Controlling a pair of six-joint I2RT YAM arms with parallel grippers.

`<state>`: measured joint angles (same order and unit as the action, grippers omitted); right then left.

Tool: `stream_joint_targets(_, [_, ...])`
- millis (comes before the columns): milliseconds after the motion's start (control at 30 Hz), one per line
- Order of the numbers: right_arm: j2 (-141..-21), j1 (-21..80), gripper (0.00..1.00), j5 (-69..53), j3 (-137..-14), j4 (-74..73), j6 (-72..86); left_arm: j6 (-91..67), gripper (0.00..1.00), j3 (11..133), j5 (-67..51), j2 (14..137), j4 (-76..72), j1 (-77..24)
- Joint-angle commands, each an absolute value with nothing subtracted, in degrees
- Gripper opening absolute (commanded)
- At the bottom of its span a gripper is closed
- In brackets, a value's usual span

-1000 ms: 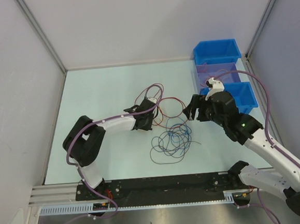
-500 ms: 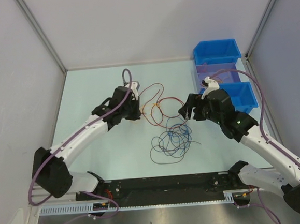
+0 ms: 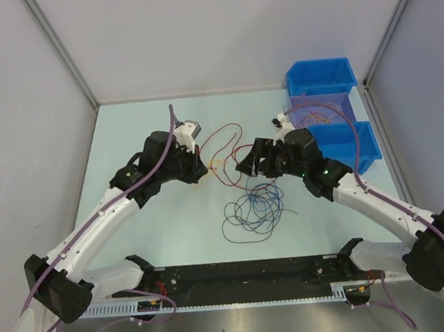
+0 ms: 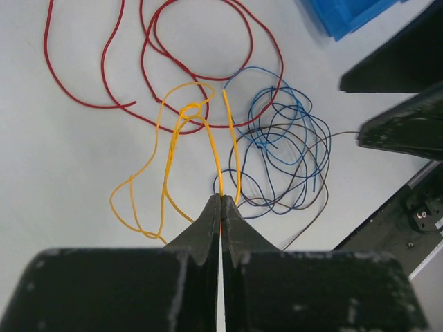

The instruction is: Untangle the cables

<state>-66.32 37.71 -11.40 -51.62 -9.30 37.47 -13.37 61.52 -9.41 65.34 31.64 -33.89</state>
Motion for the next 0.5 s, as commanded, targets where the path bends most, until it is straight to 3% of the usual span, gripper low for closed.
stream_joint_targets(0, [-69.9,38.4,0.86,-16.7,-51.9,1.2,43.6,-9.8,0.00,60.7,-13.2,62.6,31.6,-33.7])
stream_joint_targets(467, [-79.1,42.4,0.87,-21.1,-51.9,16.2,55.6,-9.6,0.00,57.5,-17.1,60.7,28.7,-33.7])
